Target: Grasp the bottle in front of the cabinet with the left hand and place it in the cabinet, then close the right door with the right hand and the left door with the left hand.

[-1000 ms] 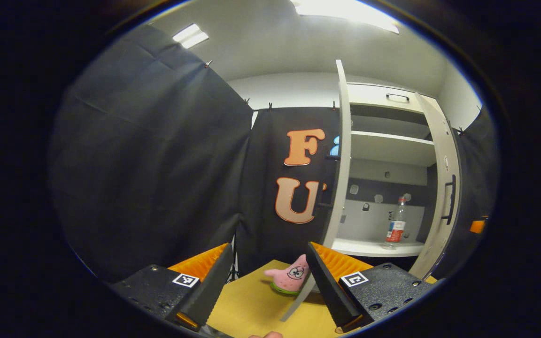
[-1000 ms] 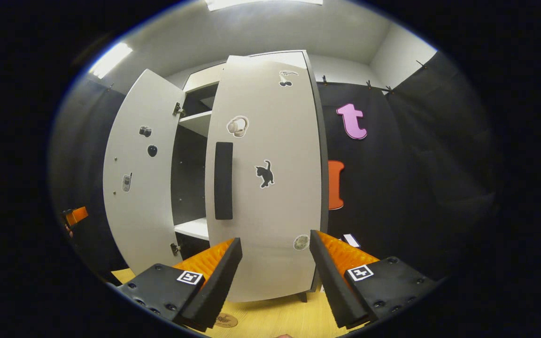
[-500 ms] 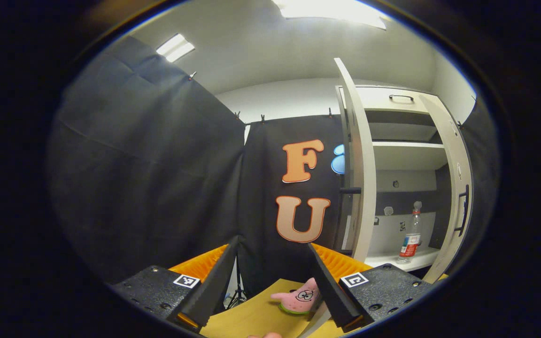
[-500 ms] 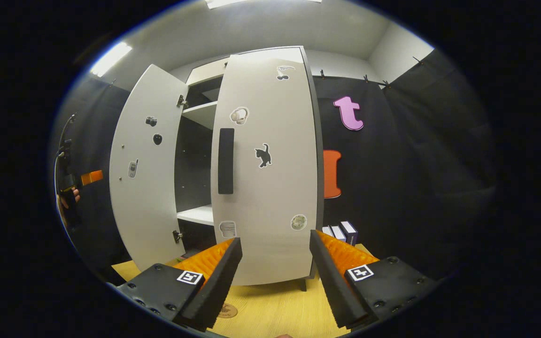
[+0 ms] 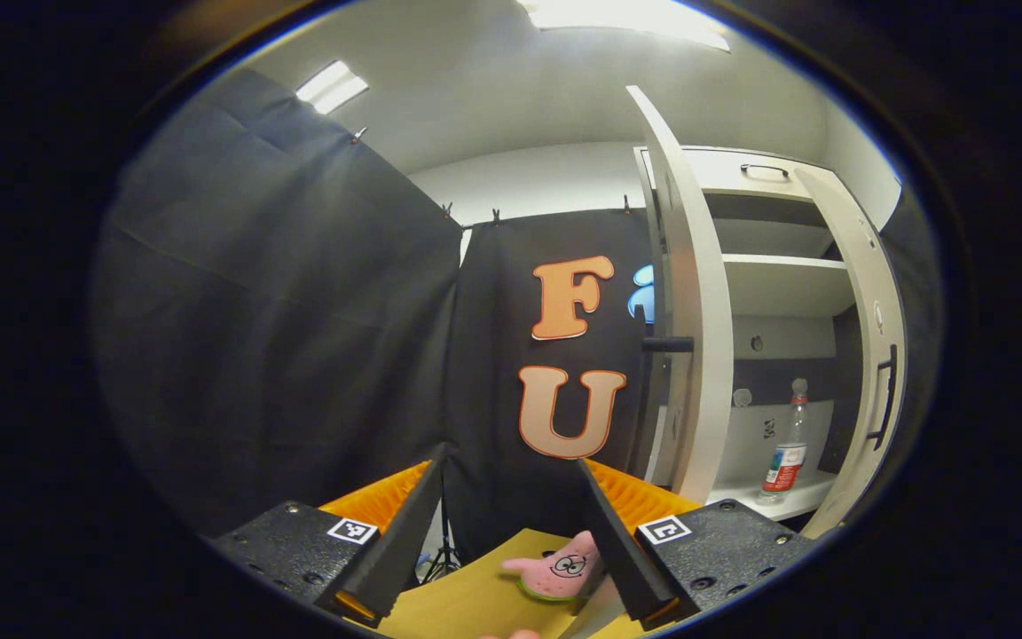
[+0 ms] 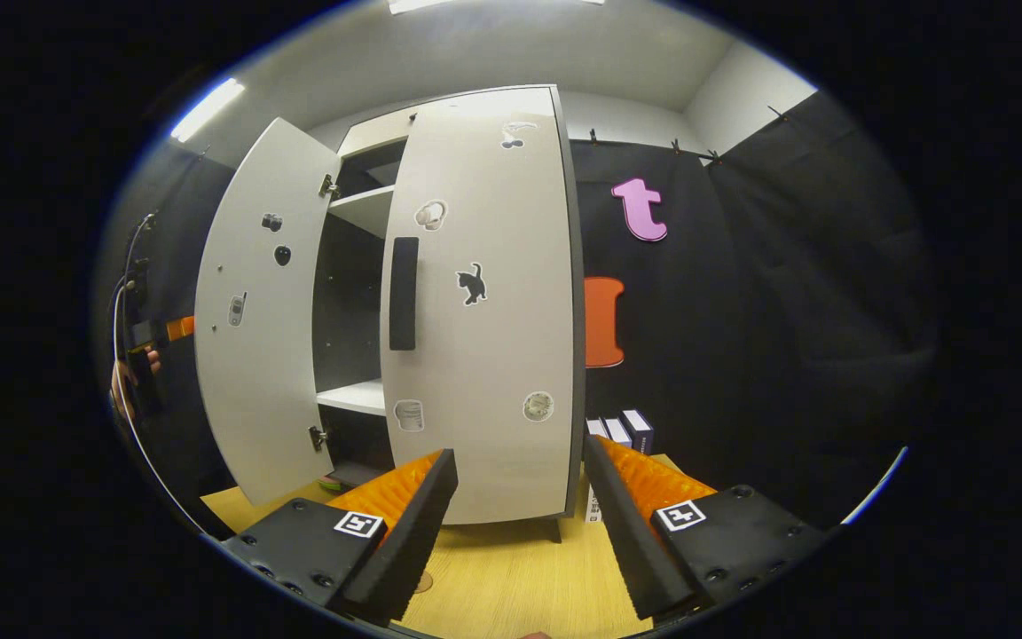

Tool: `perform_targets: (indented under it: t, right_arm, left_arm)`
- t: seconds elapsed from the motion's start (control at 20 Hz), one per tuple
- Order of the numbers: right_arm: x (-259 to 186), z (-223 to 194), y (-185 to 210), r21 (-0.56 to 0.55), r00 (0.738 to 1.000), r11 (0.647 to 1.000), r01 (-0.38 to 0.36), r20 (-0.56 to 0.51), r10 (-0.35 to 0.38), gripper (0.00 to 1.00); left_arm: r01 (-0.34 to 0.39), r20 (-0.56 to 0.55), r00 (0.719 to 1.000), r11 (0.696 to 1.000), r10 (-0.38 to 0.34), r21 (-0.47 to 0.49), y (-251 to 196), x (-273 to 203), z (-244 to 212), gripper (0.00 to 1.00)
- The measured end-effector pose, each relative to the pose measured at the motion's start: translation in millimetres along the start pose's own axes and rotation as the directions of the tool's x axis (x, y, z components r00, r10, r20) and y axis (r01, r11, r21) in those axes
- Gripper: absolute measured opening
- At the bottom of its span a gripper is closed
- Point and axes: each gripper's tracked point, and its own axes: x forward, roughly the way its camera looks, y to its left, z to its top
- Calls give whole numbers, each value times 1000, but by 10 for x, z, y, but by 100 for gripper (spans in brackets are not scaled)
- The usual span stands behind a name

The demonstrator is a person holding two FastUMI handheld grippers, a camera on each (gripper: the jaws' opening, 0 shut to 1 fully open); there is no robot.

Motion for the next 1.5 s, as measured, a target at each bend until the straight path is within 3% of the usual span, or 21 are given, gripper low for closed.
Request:
perform_targets:
  t: [0.4, 0.5, 0.95, 1.25, 1.5]
  right_arm:
    - [2, -8, -11, 0, 1000, 1000, 4, -1, -4, 95]
    - [-17, 3, -32, 2, 1000, 1000, 9, 0, -9, 95]
    - [-204, 44, -293, -13, 996, 996, 86, 15, -86, 96]
    - [-376, -7, -491, -9, 989, 989, 146, 5, -146, 96]
    - [-394, -64, -599, 17, 984, 984, 175, -10, -175, 96]
  left_arm:
    - [131, -31, 991, 991, -132, -25, -457, -171, 7, 94]
    - [176, -38, 983, 983, -178, -47, -654, -219, -4, 89]
    - [393, -50, 915, 913, -400, -114, -1758, -249, -143, 92]
    - [464, -75, 874, 871, -480, -164, -2373, -111, -371, 93]
    - [489, -65, 860, 853, -507, -180, -2612, 56, -413, 94]
